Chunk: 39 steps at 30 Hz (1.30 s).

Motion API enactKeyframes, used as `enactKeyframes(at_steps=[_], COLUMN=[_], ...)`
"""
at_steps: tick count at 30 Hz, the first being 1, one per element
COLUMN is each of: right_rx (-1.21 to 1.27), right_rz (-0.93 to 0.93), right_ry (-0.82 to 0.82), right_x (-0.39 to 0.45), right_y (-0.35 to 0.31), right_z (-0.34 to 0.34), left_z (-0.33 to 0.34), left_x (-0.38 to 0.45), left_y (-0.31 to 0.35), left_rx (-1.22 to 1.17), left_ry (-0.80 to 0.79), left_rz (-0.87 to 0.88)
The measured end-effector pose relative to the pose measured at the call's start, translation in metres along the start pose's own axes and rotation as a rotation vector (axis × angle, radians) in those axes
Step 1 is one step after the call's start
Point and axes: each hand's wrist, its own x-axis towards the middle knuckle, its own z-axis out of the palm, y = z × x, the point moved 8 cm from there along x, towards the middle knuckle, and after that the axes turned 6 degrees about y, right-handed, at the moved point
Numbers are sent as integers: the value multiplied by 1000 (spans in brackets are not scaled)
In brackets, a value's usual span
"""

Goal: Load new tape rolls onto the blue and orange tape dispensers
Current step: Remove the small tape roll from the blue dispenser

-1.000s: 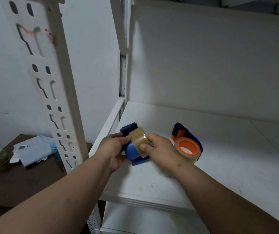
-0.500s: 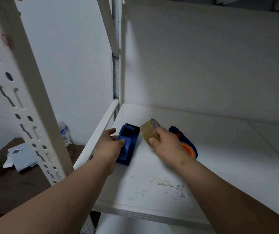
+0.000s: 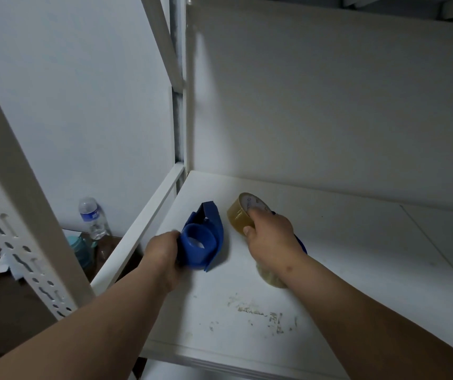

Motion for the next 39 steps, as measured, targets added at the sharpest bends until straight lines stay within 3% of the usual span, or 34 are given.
enactKeyframes(at_steps=[5,11,15,20,25,28,33,39], right_rx=[-22,-137,-306,-414,-101,66,183,561], right_rz=[-61,-97,-53,-38,179,203,202,372], right_ry=[14,41,-14,-91,-146,-195,-62,115], right_x=[-1,-11,-5,-2,4,-2,-16,-47], right_y=[1,-14,-21,-43,-40,-41,-35,-10], right_z=[-2,-7,7,38,58,60,34,-18], left_z=[-5,-1,-16,-33,-40,-38,-18,39], left_x=[1,-3,-3,-6,-7,-9,-23,-68], left_y=[4,10,16,21,25,20,23,21], left_rx=[382,615,590,372,321,293,273,322], left_ry=[95,29,35,8,-32,-55,-134,-275], left_rz=[133,200,180,122,153,153,259,434])
